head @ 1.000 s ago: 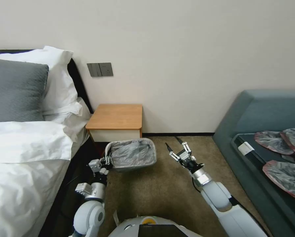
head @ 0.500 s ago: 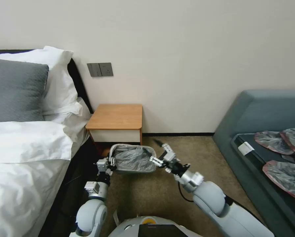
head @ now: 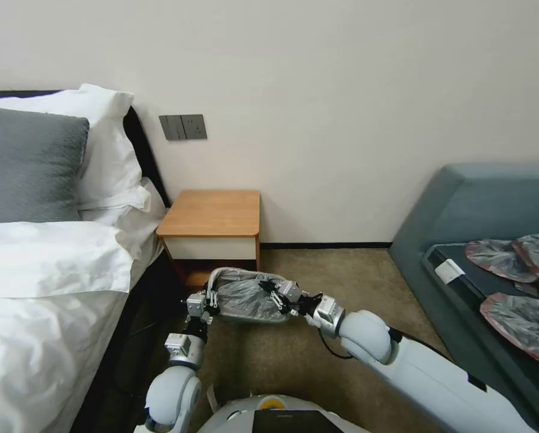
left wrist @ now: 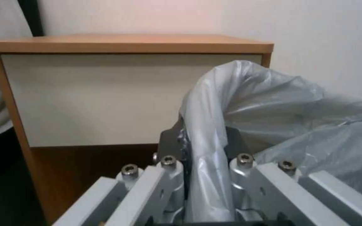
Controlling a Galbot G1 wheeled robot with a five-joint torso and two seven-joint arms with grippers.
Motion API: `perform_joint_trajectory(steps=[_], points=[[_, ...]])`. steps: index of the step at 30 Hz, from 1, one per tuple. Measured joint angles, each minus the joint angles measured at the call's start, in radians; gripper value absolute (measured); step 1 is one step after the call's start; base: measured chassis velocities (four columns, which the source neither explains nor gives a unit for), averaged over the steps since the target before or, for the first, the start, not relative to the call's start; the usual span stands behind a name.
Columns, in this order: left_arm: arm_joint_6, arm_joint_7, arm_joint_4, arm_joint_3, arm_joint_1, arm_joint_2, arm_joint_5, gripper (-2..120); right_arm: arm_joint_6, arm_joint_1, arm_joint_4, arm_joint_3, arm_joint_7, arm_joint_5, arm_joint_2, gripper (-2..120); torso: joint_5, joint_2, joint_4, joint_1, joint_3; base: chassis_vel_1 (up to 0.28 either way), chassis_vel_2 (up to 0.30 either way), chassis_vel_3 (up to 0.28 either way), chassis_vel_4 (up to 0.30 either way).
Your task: Pick up the garbage bag from the table and place it over the trash can.
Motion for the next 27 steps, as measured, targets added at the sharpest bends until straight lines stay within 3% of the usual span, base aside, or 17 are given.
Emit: perform_joint_trajectory(steps=[10, 16, 27], points=[[-0.022, 0.016, 0.004, 0.008, 0.002, 0.001, 0.022, 7, -0.053, 0.137, -0.094, -0.147, 0.026, 0.021, 0.034, 0, 0.0001, 0.000, 0.0002, 0.000, 0.000, 0.000, 0.000, 0.000, 0.000], [-0.029, 0.023, 0.014, 0.033, 0.005, -0.004, 0.066, 7, -0.090, 0.277, -0.200, -0.302, 0.048, 0.013, 0.080, 0, 0.0001, 0.000, 0.0003, 0.000, 0.000, 0.000, 0.000, 0.000, 0.000], [-0.030, 0.023, 0.003, 0.047, 0.020, -0.007, 0.083, 7, -0.104, 0.360, -0.362, -0.416, 0.055, -0.014, 0.159, 0, 0.0001, 0.000, 0.0002, 0.000, 0.000, 0.000, 0.000, 0.000, 0.000]])
